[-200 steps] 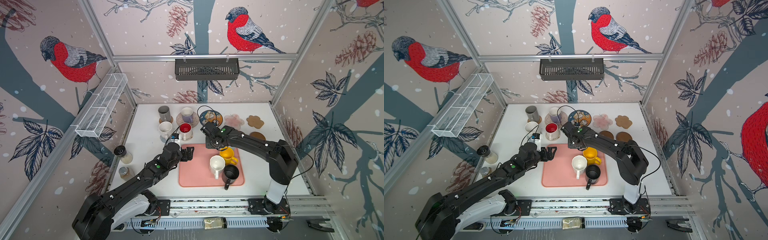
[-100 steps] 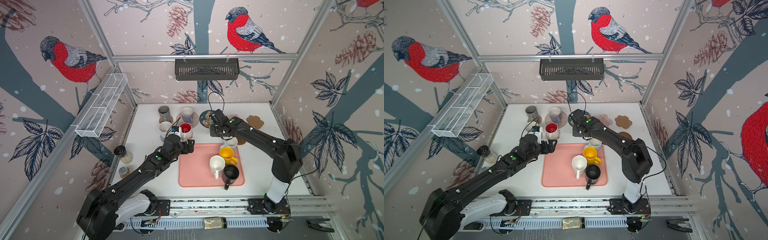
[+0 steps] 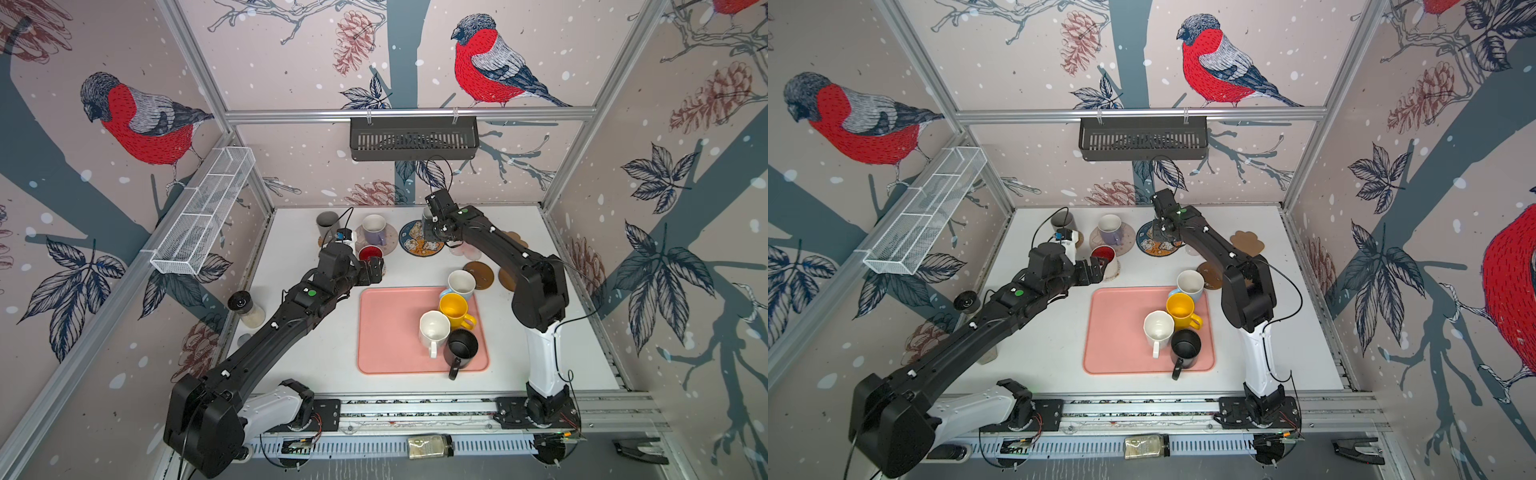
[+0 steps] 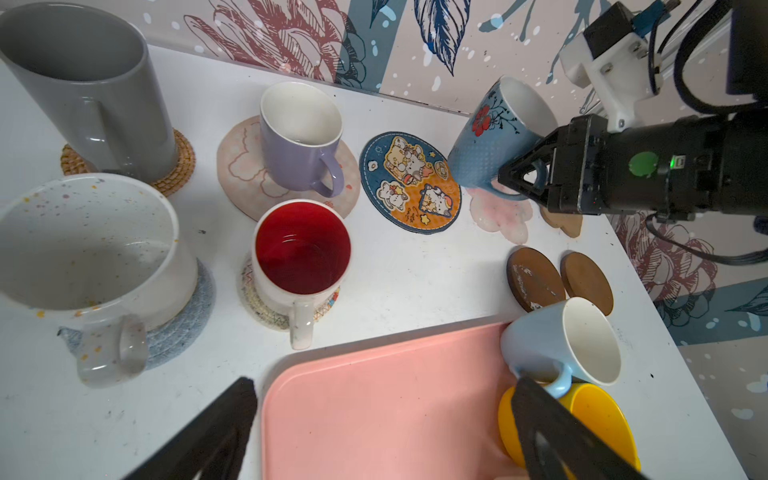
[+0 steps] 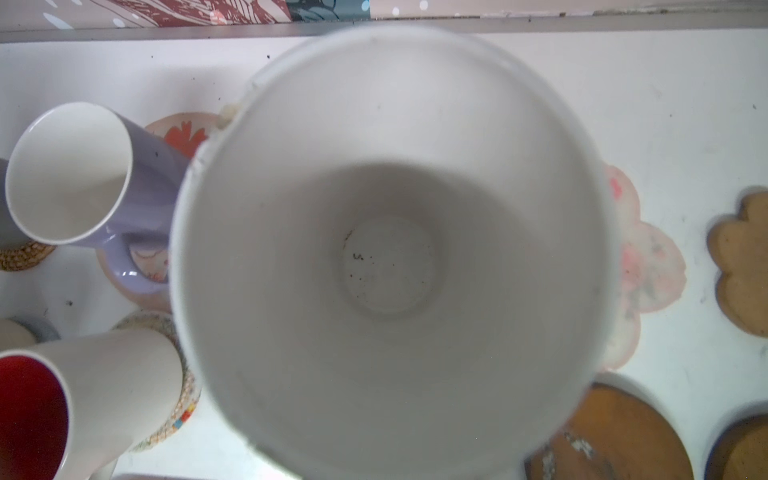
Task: Place cups on coasters
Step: Place the cup on the coaster.
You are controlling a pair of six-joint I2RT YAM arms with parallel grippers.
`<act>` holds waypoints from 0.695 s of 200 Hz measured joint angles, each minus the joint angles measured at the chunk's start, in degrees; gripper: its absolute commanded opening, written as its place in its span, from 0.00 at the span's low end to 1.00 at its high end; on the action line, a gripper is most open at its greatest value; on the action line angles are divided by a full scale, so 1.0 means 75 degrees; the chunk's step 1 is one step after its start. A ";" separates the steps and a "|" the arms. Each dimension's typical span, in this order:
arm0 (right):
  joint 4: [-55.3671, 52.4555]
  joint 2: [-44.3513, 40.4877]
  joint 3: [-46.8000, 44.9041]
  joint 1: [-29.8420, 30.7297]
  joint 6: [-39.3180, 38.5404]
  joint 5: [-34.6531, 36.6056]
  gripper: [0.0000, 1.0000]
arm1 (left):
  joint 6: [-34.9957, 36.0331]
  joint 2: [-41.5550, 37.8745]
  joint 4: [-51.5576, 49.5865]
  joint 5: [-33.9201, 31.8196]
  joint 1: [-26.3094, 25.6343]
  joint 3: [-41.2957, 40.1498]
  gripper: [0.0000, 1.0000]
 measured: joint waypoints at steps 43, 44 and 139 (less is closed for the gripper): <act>-0.0289 0.1247 0.1454 -0.0143 -0.0396 -0.0175 0.01 | 0.0294 0.0195 -0.0146 0.0189 0.0353 0.0216 0.96; -0.0291 0.1262 0.1472 -0.0143 -0.0396 -0.0175 0.01 | 0.0306 0.0201 -0.0149 0.0192 0.0358 0.0216 0.96; -0.0391 0.2095 0.2008 -0.0198 -0.0962 -0.0137 0.01 | 0.0449 0.0242 -0.0195 0.0455 0.0437 0.0105 0.96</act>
